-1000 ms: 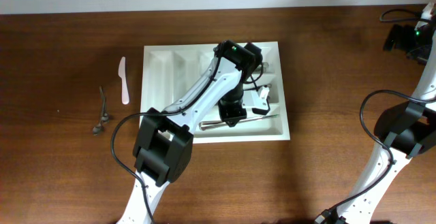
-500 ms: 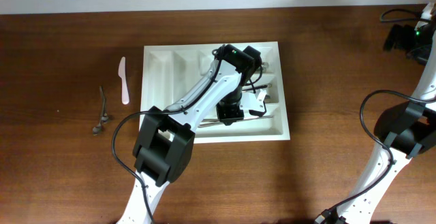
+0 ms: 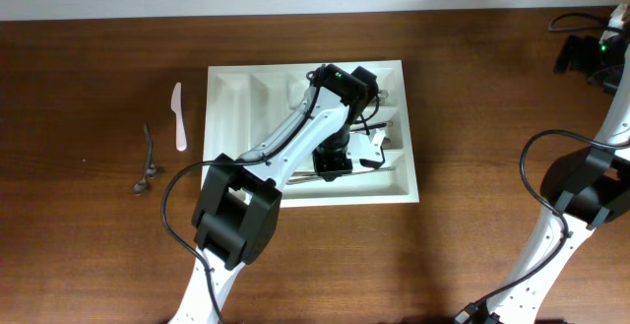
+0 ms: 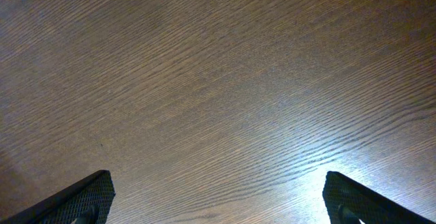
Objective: Pack container
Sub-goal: 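Lower the tongs into the tray's long bottom compartment, then open the left gripper and withdraw it left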
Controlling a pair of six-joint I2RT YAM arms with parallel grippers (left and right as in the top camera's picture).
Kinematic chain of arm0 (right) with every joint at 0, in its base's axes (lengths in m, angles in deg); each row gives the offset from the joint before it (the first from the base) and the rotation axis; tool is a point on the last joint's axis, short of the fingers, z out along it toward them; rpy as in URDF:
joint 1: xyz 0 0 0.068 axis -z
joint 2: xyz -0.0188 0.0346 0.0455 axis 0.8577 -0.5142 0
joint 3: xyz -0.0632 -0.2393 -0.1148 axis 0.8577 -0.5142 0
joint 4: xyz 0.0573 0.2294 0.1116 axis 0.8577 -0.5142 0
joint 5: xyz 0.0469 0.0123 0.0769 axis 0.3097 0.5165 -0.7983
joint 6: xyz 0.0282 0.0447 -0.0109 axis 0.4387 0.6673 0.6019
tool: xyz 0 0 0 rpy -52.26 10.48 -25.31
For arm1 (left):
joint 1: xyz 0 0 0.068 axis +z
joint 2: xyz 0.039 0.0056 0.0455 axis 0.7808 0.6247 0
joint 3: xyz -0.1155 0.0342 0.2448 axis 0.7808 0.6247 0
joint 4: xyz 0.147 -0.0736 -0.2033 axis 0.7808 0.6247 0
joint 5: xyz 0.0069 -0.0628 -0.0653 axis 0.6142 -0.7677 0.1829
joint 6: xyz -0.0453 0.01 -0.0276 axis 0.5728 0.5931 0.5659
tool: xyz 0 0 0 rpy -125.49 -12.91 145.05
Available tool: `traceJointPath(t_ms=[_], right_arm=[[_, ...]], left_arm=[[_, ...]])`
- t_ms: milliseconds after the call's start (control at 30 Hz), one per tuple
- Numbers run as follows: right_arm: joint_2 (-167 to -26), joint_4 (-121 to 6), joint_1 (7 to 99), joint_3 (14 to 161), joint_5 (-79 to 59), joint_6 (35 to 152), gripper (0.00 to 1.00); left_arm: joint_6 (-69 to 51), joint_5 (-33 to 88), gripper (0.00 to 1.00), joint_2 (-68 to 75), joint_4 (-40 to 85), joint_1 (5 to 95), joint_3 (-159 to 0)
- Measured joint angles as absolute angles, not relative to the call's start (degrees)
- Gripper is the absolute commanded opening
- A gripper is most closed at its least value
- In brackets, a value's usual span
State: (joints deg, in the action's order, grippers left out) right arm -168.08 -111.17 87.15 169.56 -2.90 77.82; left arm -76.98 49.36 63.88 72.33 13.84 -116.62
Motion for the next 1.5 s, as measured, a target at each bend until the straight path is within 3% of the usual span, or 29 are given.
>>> traceJointPath(t_ms=[300, 633, 667, 700, 767, 800, 967, 1067, 1267, 1500], right_arm=[[-168.1, -111.2, 87.2, 169.6, -2.9, 77.9, 0.99], [-168.1, -111.2, 87.2, 169.6, -2.9, 77.8, 0.99], [-168.1, -111.2, 87.2, 169.6, -2.9, 77.8, 0.99], [-168.1, -111.2, 87.2, 169.6, -2.9, 77.8, 0.99], [-168.1, -111.2, 87.2, 169.6, -2.9, 77.8, 0.99], [-168.1, -111.2, 87.2, 169.6, -2.9, 77.8, 0.99], [-168.1, -111.2, 87.2, 169.6, -2.9, 77.8, 0.98], [-168.1, -111.2, 87.2, 169.6, -2.9, 77.8, 0.99], [-168.1, -111.2, 87.2, 169.6, -2.9, 77.8, 0.99], [-168.1, -111.2, 87.2, 169.6, -2.9, 77.8, 0.99]], left_arm=[[-77.2, 49.6, 0.35, 63.9, 72.3, 13.8, -116.6], [-77.2, 49.6, 0.36, 63.9, 72.3, 13.8, -116.6], [-77.2, 49.6, 0.38, 63.9, 72.3, 13.8, -116.6], [-77.2, 49.6, 0.47, 63.9, 72.3, 13.8, -116.6], [-77.4, 49.7, 0.73, 63.9, 72.3, 13.8, -116.6], [-77.3, 49.7, 0.78, 63.9, 72.3, 13.8, -116.6], [-77.4, 50.0, 0.84, 63.9, 72.3, 13.8, -116.6], [-77.4, 50.1, 0.98, 63.9, 72.3, 13.8, -116.6], [-72.2, 56.6, 0.99, 63.9, 72.3, 13.8, -118.3], [-58.2, 64.9, 0.99, 63.9, 71.9, 16.7, -134.8]])
